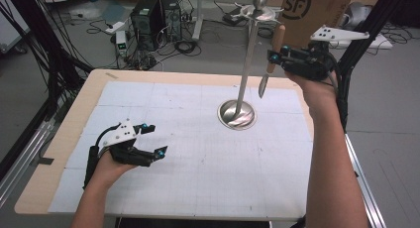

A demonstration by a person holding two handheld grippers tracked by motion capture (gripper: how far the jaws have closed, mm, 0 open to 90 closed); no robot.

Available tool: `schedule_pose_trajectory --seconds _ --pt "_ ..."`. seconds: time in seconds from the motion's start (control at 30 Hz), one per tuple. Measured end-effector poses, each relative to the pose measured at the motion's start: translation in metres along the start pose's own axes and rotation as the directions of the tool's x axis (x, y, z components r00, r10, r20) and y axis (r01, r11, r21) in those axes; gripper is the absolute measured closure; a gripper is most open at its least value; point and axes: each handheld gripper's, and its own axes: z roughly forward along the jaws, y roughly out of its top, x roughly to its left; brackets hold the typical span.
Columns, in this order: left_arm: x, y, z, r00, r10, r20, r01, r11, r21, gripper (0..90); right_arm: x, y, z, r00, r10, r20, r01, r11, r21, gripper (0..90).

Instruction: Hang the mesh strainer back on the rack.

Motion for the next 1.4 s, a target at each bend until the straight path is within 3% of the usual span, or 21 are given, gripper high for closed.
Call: schedule_pose_trajectory --seconds 0.5,0.93,1.4 --pt "0.001 0.000 0.000 1.0000 -0.003 0.000 0.003 1.0000 0.002 16.3 -0.025 0.008 -0.001 0.9938 0.051 0.098 -0.053 0.998 0.018 68.9" --pt "0.000 -0.001 0.001 1.0000 -0.002 0.004 0.002 1.0000 0.003 16.3 -0.019 0.012 0.017 0.9961 0.023 0.085 -0.027 0.998 0.049 69.0" --pt "0.000 -0.001 0.000 1.0000 0.001 0.007 -0.001 1.0000 0.003 16.3 -0.026 0.016 0.028 0.9909 0.052 0.124 -0.061 0.996 0.069 69.3"
